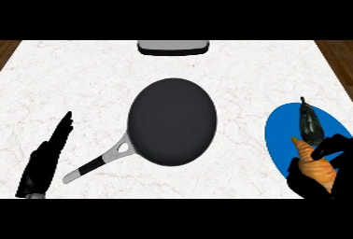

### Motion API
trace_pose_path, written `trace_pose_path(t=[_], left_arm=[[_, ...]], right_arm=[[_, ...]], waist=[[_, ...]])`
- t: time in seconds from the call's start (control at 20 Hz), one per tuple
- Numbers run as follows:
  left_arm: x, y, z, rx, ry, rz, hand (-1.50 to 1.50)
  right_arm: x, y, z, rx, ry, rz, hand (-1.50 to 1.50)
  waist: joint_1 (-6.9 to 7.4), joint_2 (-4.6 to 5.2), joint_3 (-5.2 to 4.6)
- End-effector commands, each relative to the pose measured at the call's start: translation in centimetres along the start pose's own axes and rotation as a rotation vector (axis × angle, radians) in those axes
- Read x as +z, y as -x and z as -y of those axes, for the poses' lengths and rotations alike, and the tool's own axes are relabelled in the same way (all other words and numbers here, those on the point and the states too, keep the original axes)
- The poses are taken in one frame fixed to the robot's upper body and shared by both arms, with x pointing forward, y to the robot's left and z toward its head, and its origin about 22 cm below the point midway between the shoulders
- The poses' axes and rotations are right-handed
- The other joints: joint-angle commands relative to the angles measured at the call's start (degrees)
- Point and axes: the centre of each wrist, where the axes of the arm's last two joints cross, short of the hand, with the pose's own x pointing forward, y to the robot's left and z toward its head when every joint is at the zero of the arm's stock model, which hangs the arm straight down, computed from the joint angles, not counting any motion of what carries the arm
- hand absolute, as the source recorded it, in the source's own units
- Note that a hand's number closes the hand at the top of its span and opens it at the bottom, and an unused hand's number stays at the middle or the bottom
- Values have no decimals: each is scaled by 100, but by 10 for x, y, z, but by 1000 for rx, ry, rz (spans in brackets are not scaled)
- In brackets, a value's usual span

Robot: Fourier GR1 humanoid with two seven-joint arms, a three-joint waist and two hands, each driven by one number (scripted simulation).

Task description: Pick the croissant from the plate and place it in the pan

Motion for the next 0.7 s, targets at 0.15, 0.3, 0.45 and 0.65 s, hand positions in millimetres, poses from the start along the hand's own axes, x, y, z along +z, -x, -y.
trace_pose_path(t=[0.15,0.3,0.45,0.65], left_arm=[[2,-9,1,4,61,37,0],[-11,2,16,2,50,36,0],[-20,4,25,-7,35,53,0],[-13,-12,21,4,64,65,0]], right_arm=[[42,-86,-5,-98,72,-65,150],[39,-113,-17,-122,42,-63,150],[17,-126,-38,-173,8,-82,150],[-14,-142,-58,-229,-69,-116,150]], waist=[[341,108,41],[352,151,38],[334,186,46],[482,195,61]])
